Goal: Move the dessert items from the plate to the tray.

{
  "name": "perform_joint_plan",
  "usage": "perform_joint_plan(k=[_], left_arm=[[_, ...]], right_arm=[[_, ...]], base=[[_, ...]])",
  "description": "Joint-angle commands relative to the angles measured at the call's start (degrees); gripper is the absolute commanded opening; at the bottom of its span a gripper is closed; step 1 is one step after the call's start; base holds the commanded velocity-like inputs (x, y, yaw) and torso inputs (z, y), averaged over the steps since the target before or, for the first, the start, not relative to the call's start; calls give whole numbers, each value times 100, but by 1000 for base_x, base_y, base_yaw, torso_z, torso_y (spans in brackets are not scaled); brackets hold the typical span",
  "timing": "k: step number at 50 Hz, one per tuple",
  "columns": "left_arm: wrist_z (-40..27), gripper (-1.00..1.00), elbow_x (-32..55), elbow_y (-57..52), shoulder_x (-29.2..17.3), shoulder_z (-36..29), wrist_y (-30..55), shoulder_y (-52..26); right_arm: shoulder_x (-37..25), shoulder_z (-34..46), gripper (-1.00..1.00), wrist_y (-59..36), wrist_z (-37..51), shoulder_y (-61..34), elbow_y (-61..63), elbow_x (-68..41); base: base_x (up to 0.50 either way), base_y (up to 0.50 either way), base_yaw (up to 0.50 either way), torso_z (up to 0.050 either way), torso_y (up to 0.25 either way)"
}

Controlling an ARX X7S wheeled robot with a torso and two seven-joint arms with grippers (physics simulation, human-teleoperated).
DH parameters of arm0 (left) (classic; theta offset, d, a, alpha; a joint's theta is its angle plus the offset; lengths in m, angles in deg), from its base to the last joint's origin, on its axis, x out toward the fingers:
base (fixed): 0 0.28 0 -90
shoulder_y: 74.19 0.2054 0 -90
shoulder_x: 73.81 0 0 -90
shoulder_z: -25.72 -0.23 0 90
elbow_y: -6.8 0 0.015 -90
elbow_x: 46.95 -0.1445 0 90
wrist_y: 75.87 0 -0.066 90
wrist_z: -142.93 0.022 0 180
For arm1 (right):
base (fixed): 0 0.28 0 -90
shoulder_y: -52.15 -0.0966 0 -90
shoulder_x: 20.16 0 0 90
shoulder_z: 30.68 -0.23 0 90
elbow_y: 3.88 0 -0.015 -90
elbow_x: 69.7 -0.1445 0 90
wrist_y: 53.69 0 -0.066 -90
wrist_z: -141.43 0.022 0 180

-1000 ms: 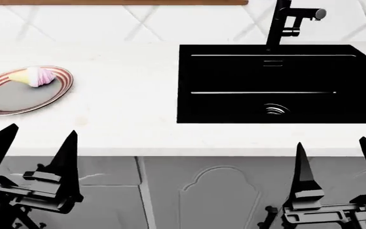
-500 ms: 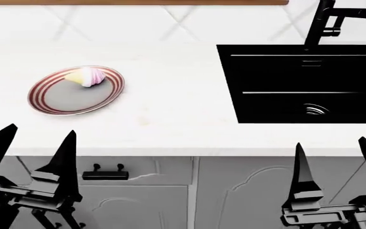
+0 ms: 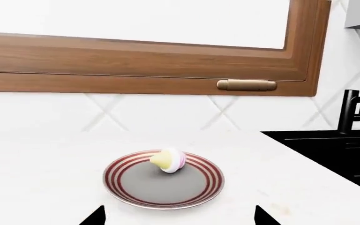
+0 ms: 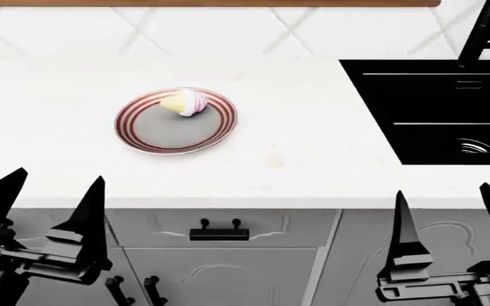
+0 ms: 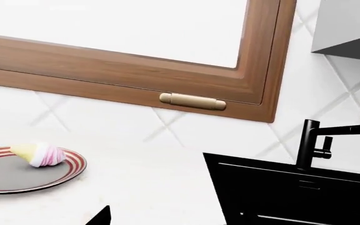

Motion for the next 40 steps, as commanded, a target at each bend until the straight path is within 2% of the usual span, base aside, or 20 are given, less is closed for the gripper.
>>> perform_joint_plan(k=[1, 14, 16, 18, 22, 23, 24, 29, 40], left_arm=[[55, 100, 63, 54, 14, -138, 40, -133], [111, 100, 200, 77, -19, 11, 17, 23], [-50, 100, 410, -171, -159, 530, 69, 405], [-279, 100, 904, -472, -319, 1363, 234, 804], [-431, 100, 1653, -483, -814, 2485, 55, 1457], [-461, 100, 1856, -482, -894, 2675, 108, 1454], [-476, 100, 2014, -480, -952, 2797, 156, 1426], [-455, 100, 2659, -311, -1316, 3122, 245, 1149], [-545, 100, 3430, -80, -1770, 3531, 440, 636]], right_arm=[[-37, -7, 100, 76, 34, 61, 1, 34], [-251, -149, 100, 425, 305, 536, -7, 213], [-215, -114, 100, 406, 209, 440, -32, 122], [-168, -89, 100, 333, 124, 268, -77, -41], [13, 66, 100, 120, -126, -84, -184, -299], [-715, -8, 100, 285, 376, -204, 240, -813], [-1451, 61, 100, 919, 644, -140, 243, -1037], [-1454, -723, 100, 206, 61, -940, 243, -2656], [-1444, -1848, 100, -1128, -232, -2136, 243, -4562]], base=[[-1, 500, 0, 0, 0], [0, 72, 0, 0, 0], [0, 0, 0, 0, 0], [0, 0, 0, 0, 0], [0, 0, 0, 0, 0], [0, 0, 0, 0, 0], [0, 0, 0, 0, 0], [0, 0, 0, 0, 0], [0, 0, 0, 0, 0]])
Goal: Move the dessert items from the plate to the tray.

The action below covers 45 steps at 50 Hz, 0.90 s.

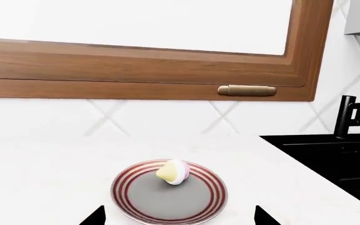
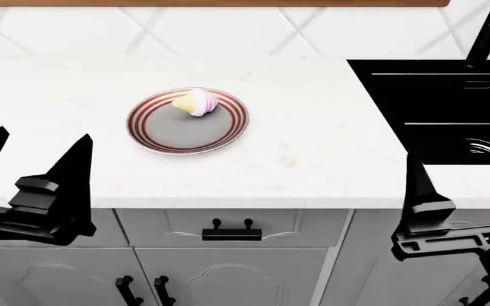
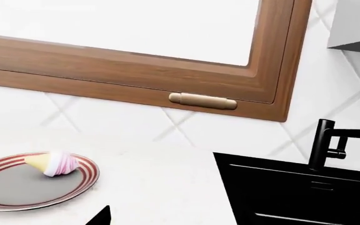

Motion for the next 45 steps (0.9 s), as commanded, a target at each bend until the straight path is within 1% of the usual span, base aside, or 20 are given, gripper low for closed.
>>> perform_joint_plan(k=[1, 3, 10, 17, 31, 43, 45], left_arm=[[-103, 100, 903, 143, -485, 684, 174, -230], [-90, 100, 903, 152, -477, 671, 185, -241], [-81, 100, 866, 115, -382, 629, 231, -285], [-102, 100, 841, 68, -318, 602, 278, -341], [-172, 100, 868, 0, -333, 552, 306, -450], [-187, 100, 838, -22, -347, 448, 290, -503], [-191, 100, 843, -28, -355, 437, 294, -518]], right_arm=[[-247, -879, 100, -917, -200, -1043, 56, -1840], [-246, -877, 100, -931, -219, -1081, 56, -1846], [-251, -783, 100, -936, -280, -1134, 56, -1755], [-251, -695, 100, -956, -266, -1196, 56, -1743], [-245, -500, 100, -852, -244, -1332, 56, -1729], [-246, -360, 100, -781, -274, -1451, 56, -1687], [-246, -361, 100, -794, -266, -1481, 57, -1719]], base=[[0, 0, 0, 0, 0], [57, 0, 0, 0, 0], [500, 24, 0, 0, 0], [499, 213, 0, 0, 0], [499, 245, 0, 0, 0], [493, 103, 0, 0, 1], [148, 18, 0, 0, 5]])
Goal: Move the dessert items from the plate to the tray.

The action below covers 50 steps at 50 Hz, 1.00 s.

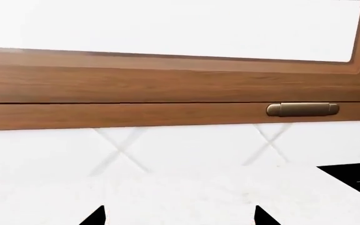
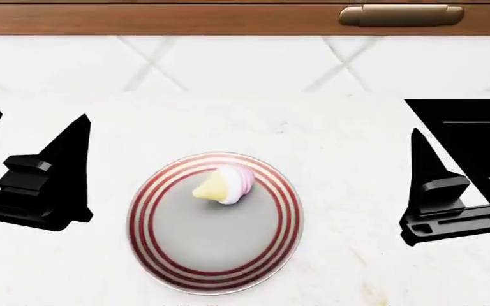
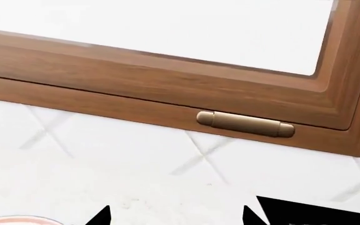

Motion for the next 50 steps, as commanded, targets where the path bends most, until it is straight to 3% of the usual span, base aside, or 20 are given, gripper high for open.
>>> perform_joint_plan(k=[1, 8, 12, 14, 16, 18, 20, 21, 22, 23, 29, 30, 32, 33, 50], left_arm=[[-24, 100, 2, -34, -19, -71, 10, -74], [-43, 100, 247, -61, -85, 34, 210, -251], [164, 100, 995, 64, -168, 397, 794, -644], [424, 100, 1436, 236, -171, 594, 1177, -856], [628, 100, 1739, 445, -172, 745, 1518, -1020], [933, 100, 2046, 696, -172, 844, 1855, -1132], [1133, 100, 2255, 933, -173, 901, 2140, -1202], [273, 100, 2855, 1517, 687, 42, 2999, -2061], [-94, 100, 2618, 1858, 1546, -818, 3859, -2921], [-677, 100, 3302, 2081, 2131, -1677, 4423, -3780], [-982, 100, 4284, 3101, 2692, -6834, 5151, -8937], [-1049, 100, 4370, 3257, 2799, -7179, 5283, -9796], [-1184, 100, 4505, 3515, 3005, -7449, 5477, -11515], [-1231, 100, 4549, 3605, 3077, -7543, 5539, -11771], [-1489, 100, 5146, 5176, 3955, -8388, 6247, -13271]], right_arm=[[-2, 90, 100, 27, 10, -140, 2, -49], [16, 101, 100, -49, 84, -235, 2, -160], [152, 59, 100, -290, 123, -427, 1, -336], [974, -339, 100, -1530, 281, -1286, 1, -1064], [2653, -1486, 100, -3249, 1246, -2442, 1, -2752], [3123, -1793, 100, -4737, 1696, -2686, -4, -3327], [3216, -1819, 100, -4853, 1775, -2744, -27, -3421], [3238, -1817, 100, -4884, 1789, -2761, -40, -3435], [3256, -1822, 100, -4909, 1796, -2769, -54, -3444], [3271, -1830, 100, -4932, 1798, -2772, -68, -3447], [3331, -1879, 100, -5010, 1793, -2781, -112, -3465], [3334, -1907, 100, -5018, 1794, -2772, -109, -3481], [3339, -1959, 100, -5033, 1796, -2764, -99, -3515], [3343, -1978, 100, -5041, 1799, -2766, -96, -3531], [3474, -2431, 100, -5286, 1801, -2653, -105, -3765]], base=[[0, 0, 0, 0, 0], [0, 0, 0, 0, 0], [0, 0, 0, 0, 0], [0, 0, 0, 0, 0], [0, 0, 0, 0, 0], [0, 0, 0, 0, 0], [0, 0, 0, 0, 0], [0, 0, 0, 0, 0], [0, 0, 0, 0, 0], [0, 0, 0, 0, 0], [0, 0, 0, 0, 0], [0, 0, 0, 0, 0], [0, 0, 0, 0, 0], [0, 0, 0, 0, 0], [0, 0, 0, 0, 0]])
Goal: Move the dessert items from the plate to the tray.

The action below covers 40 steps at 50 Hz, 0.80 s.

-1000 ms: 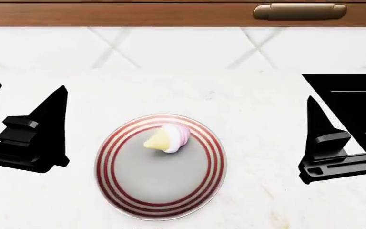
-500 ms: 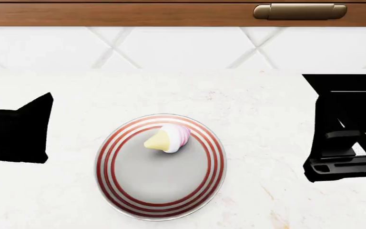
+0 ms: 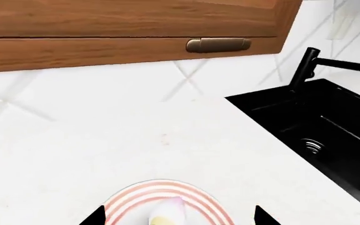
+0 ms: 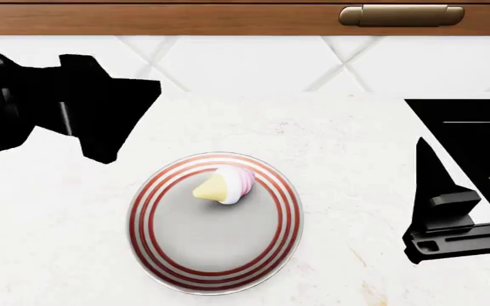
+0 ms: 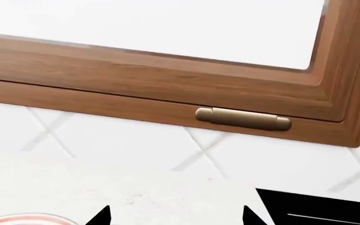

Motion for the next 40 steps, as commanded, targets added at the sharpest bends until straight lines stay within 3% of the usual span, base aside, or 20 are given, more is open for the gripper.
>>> perform_joint_plan(k=[1, 13, 19, 40], left_arm=[[-325, 100, 624, 1264, 756, -1329, 788, -1970], [-304, 100, 788, 2933, 1700, -2382, 1756, -2576], [-339, 100, 526, 3170, 2022, -2667, 1934, -2488], [-299, 100, 281, 3409, 2319, -3258, 2049, -1983]], right_arm=[[175, -282, 100, -296, 73, -48, -20, -242], [151, -319, 100, -341, 141, -126, -56, -378], [181, -381, 100, -401, 140, -111, -72, -407], [353, -674, 100, -641, 118, 63, -95, -462]], base=[[0, 0, 0, 0, 0], [0, 0, 0, 0, 0], [0, 0, 0, 0, 0], [0, 0, 0, 0, 0]])
